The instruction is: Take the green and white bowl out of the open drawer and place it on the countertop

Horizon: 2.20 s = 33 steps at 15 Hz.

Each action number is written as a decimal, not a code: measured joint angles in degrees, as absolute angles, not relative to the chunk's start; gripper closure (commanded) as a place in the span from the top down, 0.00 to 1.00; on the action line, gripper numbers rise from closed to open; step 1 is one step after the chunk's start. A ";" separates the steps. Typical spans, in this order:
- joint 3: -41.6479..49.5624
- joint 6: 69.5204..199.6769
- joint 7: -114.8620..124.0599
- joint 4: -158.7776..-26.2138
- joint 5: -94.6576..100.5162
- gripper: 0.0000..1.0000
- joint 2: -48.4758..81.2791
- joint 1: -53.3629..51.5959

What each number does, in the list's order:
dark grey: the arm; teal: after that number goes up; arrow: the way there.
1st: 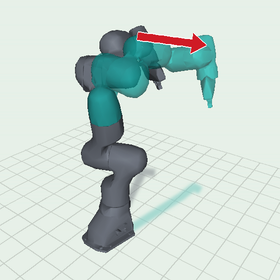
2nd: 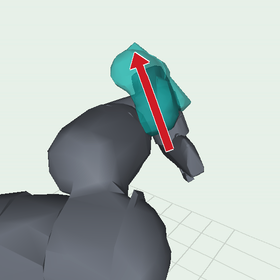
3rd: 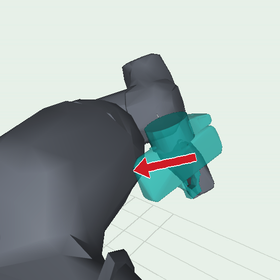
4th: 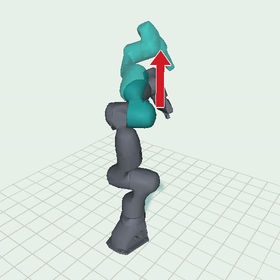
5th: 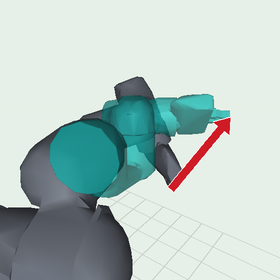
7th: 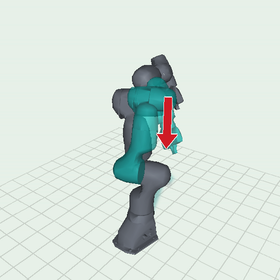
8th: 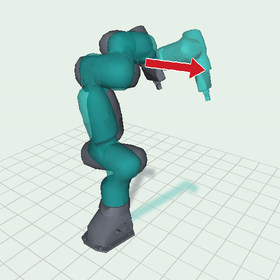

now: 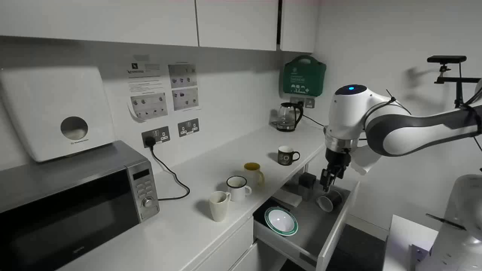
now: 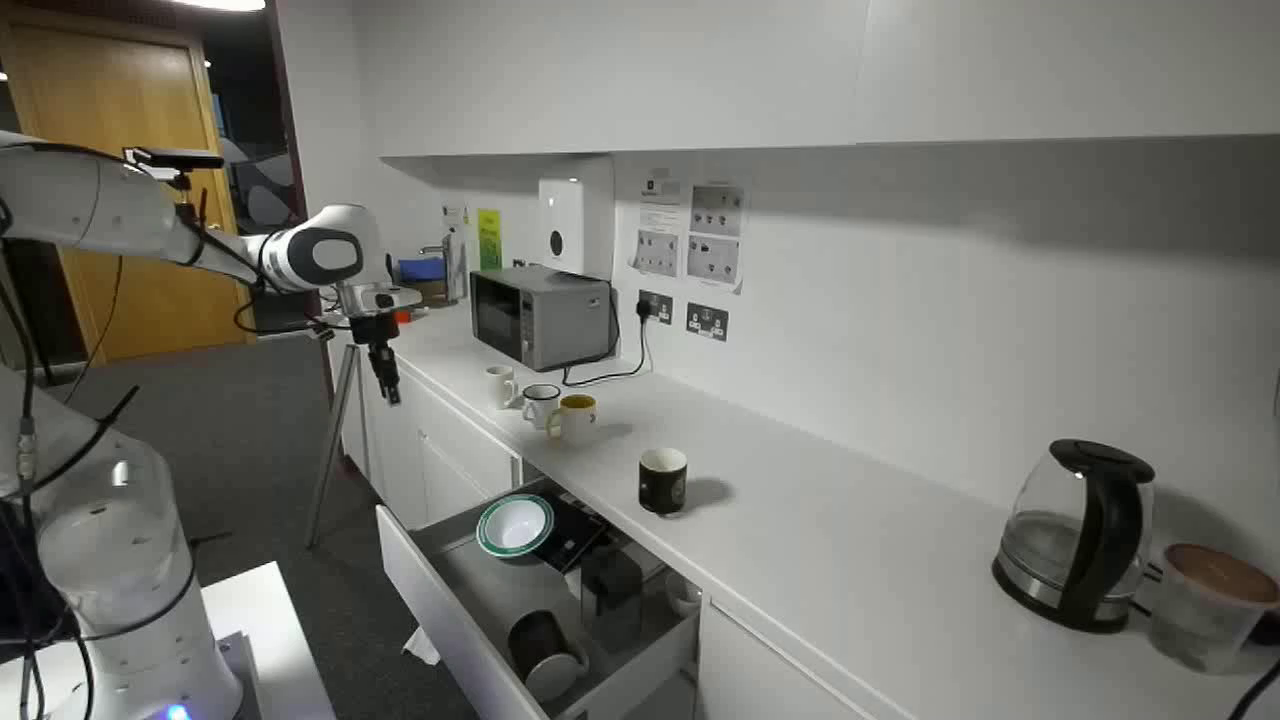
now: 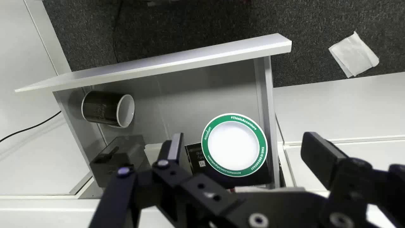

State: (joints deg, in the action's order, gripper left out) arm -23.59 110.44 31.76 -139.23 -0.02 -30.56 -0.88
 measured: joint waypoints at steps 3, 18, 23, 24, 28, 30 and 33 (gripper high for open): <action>-23.59 110.44 31.76 -139.23 -0.02 1.00 -30.56 -0.88; -20.15 139.87 25.70 -139.03 -0.04 1.00 -25.17 -2.53; -17.11 155.89 19.10 -139.69 -1.45 1.00 -17.50 -5.44; -16.25 158.33 17.40 -139.86 -2.40 1.00 -15.83 -6.30; -12.01 166.22 6.67 -140.37 -11.97 1.00 -8.38 -11.22; -10.36 168.38 -1.54 -140.35 -20.56 1.00 -4.89 -13.85; -9.75 168.79 -13.86 -140.20 -33.68 1.00 -1.67 -15.86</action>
State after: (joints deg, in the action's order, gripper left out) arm -9.75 168.79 -13.86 -140.20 -33.68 -1.67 -15.86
